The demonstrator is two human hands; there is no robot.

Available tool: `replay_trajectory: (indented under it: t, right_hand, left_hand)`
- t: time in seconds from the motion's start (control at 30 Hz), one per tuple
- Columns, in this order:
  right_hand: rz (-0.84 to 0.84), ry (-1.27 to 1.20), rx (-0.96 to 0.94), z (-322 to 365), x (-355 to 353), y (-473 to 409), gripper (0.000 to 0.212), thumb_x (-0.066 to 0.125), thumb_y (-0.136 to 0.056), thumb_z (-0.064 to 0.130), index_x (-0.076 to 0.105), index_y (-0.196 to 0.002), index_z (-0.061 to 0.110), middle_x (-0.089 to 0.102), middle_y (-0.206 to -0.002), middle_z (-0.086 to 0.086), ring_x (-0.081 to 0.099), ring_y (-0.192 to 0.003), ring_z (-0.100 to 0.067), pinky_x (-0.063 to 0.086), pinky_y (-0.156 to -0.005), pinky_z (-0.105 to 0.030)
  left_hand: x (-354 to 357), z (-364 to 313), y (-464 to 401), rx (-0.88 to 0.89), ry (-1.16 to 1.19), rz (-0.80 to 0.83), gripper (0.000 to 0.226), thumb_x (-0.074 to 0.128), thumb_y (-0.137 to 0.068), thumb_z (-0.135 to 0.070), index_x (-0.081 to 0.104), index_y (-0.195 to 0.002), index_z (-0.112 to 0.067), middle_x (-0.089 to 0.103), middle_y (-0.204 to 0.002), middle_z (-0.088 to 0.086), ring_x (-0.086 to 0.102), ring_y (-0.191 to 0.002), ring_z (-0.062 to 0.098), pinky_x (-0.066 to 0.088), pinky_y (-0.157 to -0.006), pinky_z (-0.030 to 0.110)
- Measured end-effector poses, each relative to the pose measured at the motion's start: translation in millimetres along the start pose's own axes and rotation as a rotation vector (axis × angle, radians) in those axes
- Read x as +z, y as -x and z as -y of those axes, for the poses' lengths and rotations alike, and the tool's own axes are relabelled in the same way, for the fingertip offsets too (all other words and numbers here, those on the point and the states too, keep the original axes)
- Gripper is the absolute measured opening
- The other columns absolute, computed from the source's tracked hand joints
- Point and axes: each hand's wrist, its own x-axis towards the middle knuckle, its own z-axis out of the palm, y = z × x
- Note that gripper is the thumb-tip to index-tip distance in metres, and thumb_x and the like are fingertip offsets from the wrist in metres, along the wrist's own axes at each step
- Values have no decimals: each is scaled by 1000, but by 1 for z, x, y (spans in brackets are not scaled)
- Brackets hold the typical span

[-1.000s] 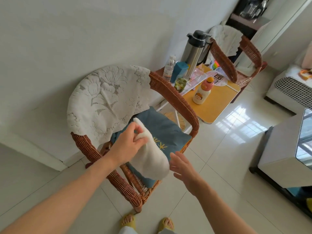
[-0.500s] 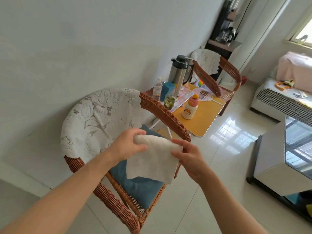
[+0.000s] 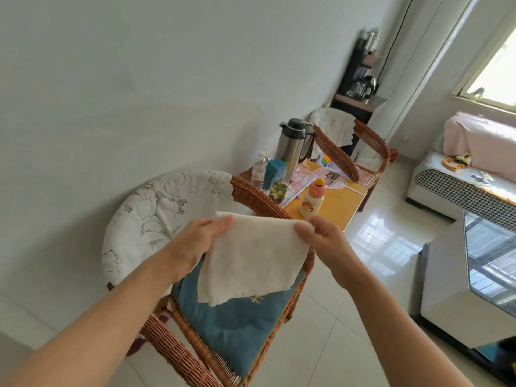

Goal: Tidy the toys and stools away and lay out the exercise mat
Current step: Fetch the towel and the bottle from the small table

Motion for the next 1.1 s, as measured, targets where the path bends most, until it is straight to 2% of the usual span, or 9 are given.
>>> replay_trajectory:
  t: [0.17,0.3,0.4,0.5,0.7,0.8,0.9,1.0,1.1]
  right_hand:
    - [-11,-498,377,2,13,-9,33,46,-92,46,58,-102,16,64,-108,-13,62,-102,-29,51,-87,-43]
    - [191,-819,481,-15,11,-8,44,40,-85,59,55,-108,24,62,-120,-8,58,-113,-28,44,-99,-46]
    - [403,-660,535,-32,13,2,41,60,-79,48,60,-106,17,68,-109,-10,65,-99,-26,53,-86,-43]
    - [428,-784,522,-51,4,-6,61,89,-48,39,70,-98,12,69,-108,-19,68,-95,-33,57,-74,-43]
    - [510,-694,422,-62,-18,-45,48,64,-81,3,54,-125,19,68,-109,-13,68,-90,-27,57,-72,-34]
    - [480,-957,280,-67,-31,-73,47,66,-70,-12,65,-111,11,69,-96,-19,70,-73,-27,58,-56,-30]
    - [521,-1073,118,-69,-39,-116,26,73,-58,-14,72,-75,5,67,-105,-20,68,-88,-35,59,-55,-37]
    - [431,-901,25,-80,-46,-178,54,34,-71,-30,65,-53,10,61,-122,-10,59,-110,-32,58,-72,-41]
    - [395,-592,-123,-89,-55,-218,61,31,-65,-31,63,-49,18,59,-126,1,52,-120,-20,53,-88,-40]
  left_hand:
    - [19,30,-3,-202,265,80,54,54,-85,-45,55,-126,-9,67,-116,14,62,-110,31,54,-85,40]
    - [21,38,-14,-317,484,-48,51,34,-97,-43,58,-118,-4,72,-99,18,70,-90,32,58,-68,40]
    - [13,44,-16,-320,535,46,52,42,-94,-45,60,-119,-3,67,-112,23,64,-103,38,56,-81,45]
    - [11,47,-19,-322,552,134,44,65,-79,-13,57,-121,-1,65,-114,25,66,-98,38,56,-80,48]
    - [20,41,-60,-322,498,107,38,51,-81,-1,56,-119,-1,68,-108,24,70,-86,34,60,-66,43]
    - [26,34,-86,-199,581,68,49,73,-58,5,60,-105,6,69,-92,29,71,-68,34,58,-50,40]
    - [37,27,-124,-25,856,61,72,96,-34,-16,70,-99,2,69,-101,24,71,-81,33,60,-57,37]
    - [63,26,-181,2,1013,2,97,90,-35,-51,62,-117,-7,64,-118,18,64,-105,35,57,-75,44]
    - [90,22,-226,-2,935,5,116,76,-43,-69,43,-137,-12,49,-138,21,49,-124,41,48,-91,54]
